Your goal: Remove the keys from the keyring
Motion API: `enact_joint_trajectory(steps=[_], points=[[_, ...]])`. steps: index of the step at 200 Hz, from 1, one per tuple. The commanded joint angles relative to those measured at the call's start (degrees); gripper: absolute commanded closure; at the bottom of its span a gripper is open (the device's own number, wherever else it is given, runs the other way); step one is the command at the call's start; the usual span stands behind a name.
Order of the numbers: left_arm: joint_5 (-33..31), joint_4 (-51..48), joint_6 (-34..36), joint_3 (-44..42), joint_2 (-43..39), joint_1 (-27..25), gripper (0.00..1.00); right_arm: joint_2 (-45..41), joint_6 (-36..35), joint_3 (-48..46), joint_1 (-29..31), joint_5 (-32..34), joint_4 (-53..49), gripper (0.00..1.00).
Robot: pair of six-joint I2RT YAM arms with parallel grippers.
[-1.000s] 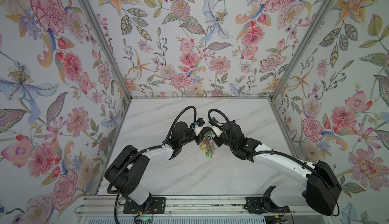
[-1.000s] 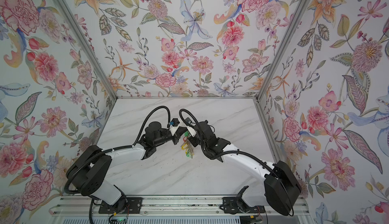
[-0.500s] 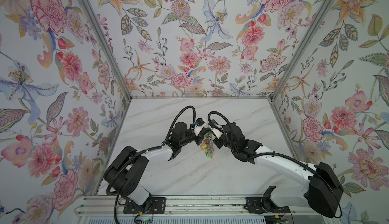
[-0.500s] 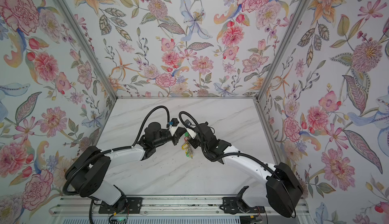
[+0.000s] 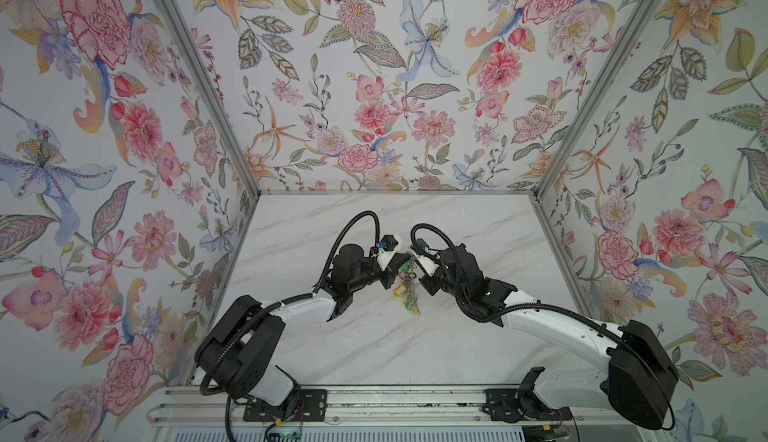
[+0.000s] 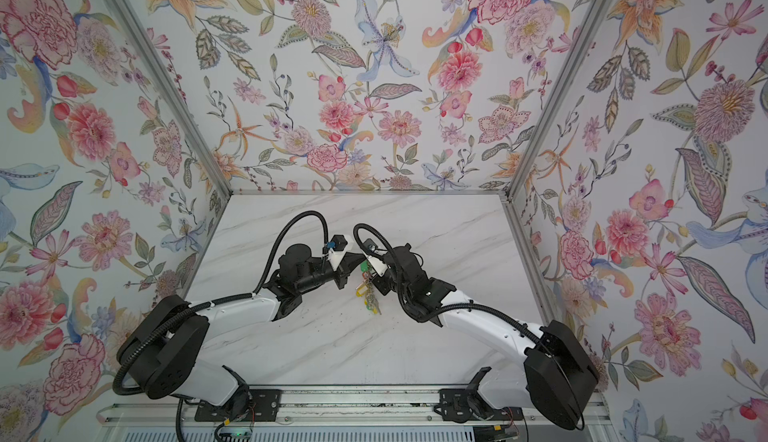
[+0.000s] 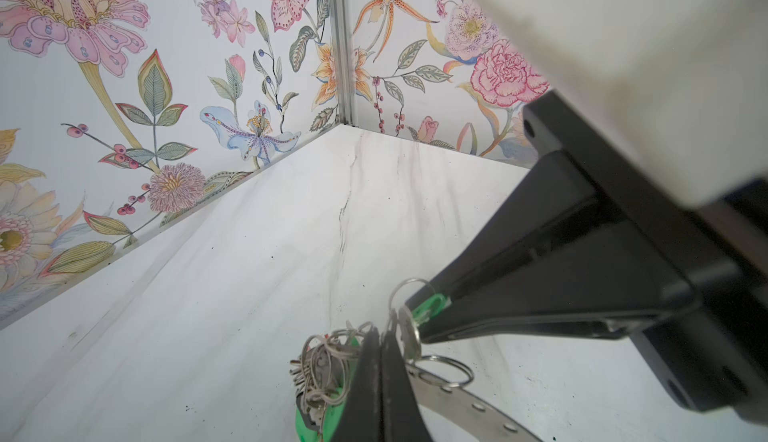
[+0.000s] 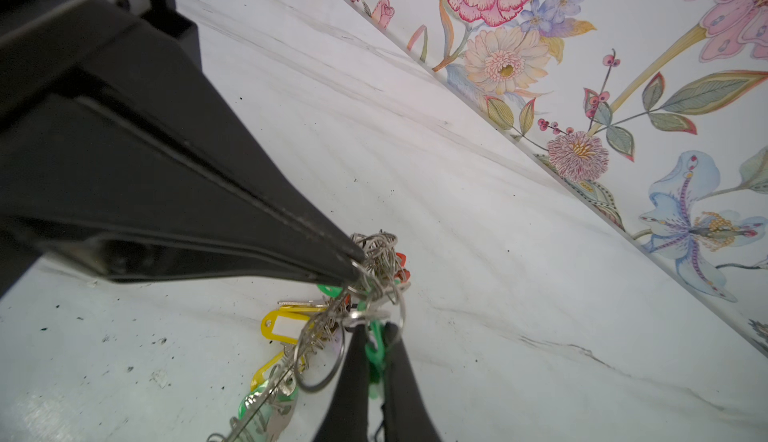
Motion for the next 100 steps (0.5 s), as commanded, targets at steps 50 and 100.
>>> enact_joint_trajectory(steps=[50, 100], points=[[-9.02, 2.15, -1.38, -1.34, -0.64, 4.46, 1.0, -3.14, 2.07, -1.85, -1.81, -0.79, -1.16, 1.0], [-7.17, 1.23, 0.46, -0.81, 0.33, 3.28, 1.0, -1.21, 5.83, 1.22, -5.62, -16.78, -3.15, 0.91]])
